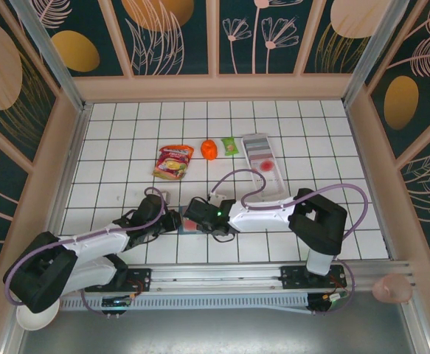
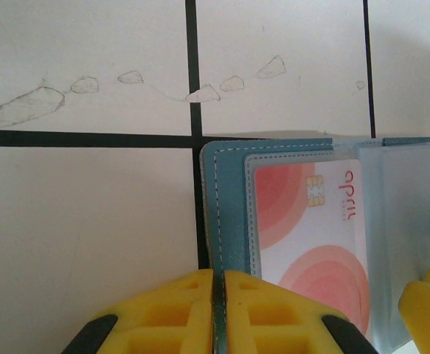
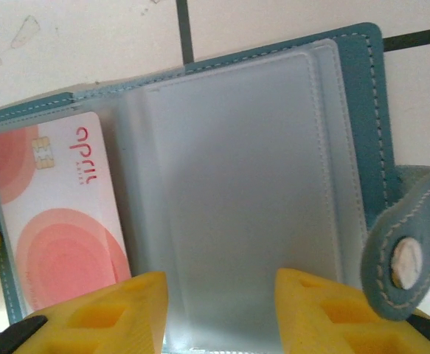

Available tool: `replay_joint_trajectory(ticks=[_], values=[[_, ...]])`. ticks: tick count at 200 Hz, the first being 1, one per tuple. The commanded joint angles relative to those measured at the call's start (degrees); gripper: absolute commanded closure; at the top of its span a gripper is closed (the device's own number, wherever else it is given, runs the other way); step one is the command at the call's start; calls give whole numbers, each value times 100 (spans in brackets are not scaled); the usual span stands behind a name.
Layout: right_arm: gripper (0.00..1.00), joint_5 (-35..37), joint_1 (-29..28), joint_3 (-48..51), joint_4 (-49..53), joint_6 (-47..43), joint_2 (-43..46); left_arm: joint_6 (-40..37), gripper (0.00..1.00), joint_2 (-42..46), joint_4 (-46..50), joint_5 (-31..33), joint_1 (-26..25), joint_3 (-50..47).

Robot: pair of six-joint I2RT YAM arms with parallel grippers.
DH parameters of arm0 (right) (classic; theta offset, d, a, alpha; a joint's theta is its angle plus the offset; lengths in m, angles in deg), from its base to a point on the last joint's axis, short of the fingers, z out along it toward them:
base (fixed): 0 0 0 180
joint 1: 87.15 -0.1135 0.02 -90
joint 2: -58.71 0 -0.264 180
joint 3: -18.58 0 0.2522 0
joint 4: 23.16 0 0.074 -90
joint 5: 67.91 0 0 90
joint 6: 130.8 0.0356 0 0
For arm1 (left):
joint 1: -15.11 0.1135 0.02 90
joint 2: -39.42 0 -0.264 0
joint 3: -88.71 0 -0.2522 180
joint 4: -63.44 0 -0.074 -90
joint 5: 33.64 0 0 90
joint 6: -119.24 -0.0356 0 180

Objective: Put the credit cards into the card holder

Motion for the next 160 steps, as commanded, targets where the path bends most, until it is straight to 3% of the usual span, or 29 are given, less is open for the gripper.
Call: replay_joint_trajectory(ticks=[1,41,160], values=[[56,383,-17,-162,513,126,28,19,88,-68,-83,-93,-33,-104],[55,511,-15,-150,573,44,118,14,88,-65,-91,-95,-32,-106],[54,-363,54,55,-861,-30,-2,40,88,-35,-109,-103,-34,-172]])
